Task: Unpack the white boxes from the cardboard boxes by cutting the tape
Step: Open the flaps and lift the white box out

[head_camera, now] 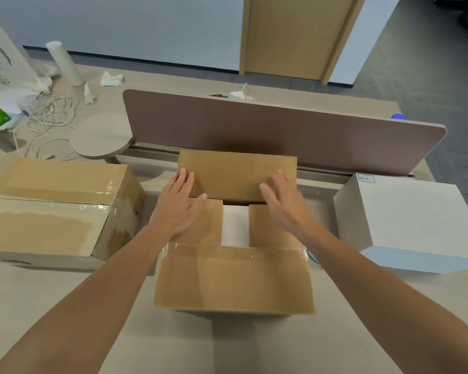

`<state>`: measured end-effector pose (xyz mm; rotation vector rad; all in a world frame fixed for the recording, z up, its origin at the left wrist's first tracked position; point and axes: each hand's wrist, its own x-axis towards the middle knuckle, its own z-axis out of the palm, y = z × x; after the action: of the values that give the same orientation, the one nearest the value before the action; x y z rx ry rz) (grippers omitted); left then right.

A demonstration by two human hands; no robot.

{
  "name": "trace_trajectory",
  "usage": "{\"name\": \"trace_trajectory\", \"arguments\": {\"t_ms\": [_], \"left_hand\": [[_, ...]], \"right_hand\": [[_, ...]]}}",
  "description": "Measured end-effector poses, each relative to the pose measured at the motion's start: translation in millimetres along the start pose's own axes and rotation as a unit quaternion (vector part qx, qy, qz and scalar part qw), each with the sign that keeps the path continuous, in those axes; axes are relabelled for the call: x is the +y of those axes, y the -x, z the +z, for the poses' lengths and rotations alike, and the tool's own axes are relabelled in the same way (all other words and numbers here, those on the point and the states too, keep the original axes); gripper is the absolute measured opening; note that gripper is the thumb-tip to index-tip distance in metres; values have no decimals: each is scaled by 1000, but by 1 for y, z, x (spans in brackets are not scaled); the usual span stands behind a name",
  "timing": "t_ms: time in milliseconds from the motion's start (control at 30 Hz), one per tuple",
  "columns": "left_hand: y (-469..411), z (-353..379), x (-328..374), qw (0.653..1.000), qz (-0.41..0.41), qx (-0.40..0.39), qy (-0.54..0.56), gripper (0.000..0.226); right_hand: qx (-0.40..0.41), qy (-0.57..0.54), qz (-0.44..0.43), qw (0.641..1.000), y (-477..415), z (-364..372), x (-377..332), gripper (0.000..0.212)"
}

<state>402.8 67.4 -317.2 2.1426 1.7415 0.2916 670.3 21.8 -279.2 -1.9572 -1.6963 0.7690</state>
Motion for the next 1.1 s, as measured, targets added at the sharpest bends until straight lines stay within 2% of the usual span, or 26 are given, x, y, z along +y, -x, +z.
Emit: {"name": "trace_trajectory", "arguments": {"t_ms": [100, 233, 400, 533, 600, 667, 767, 900, 1000, 1067, 1100], "left_hand": [[-12, 14, -10, 998, -1, -27, -51, 72], [-14, 22, -13, 999, -10, -13, -42, 81], [-16, 23, -10, 998, -23, -8, -59, 66], [-10, 19, -11, 999, -4, 4, -51, 75], [-2, 16, -10, 996, 17, 39, -80, 65], [8, 12, -9, 993, 27, 57, -97, 56], [26, 6, -11, 990, 34, 12, -138, 59], [46, -7, -10, 991, 4, -53, -126, 55], [52, -24, -8, 996, -34, -79, -3, 42], [54, -43, -6, 979, -71, -166, 100, 30], [55, -53, -5, 957, -93, -234, 146, 27]], "right_hand": [[-90, 188, -49, 977, -17, 15, 15, 69], [-81, 302, -83, 946, -21, 28, 30, 67], [-72, 325, -94, 938, -25, 30, 32, 65], [-58, 303, -81, 948, -16, 31, 32, 64], [-26, 295, -78, 952, -2, 30, 27, 58], [-40, 277, -82, 957, 12, 28, 20, 48], [-111, 207, -49, 971, 30, 21, 8, 28], [-158, 166, -4, 973, 46, 15, -1, 37], [-169, 157, 7, 973, 54, 3, -14, 46], [-178, 159, 28, 971, 56, -9, -27, 55], [-195, 172, 42, 965, 58, -16, -34, 57]]}}
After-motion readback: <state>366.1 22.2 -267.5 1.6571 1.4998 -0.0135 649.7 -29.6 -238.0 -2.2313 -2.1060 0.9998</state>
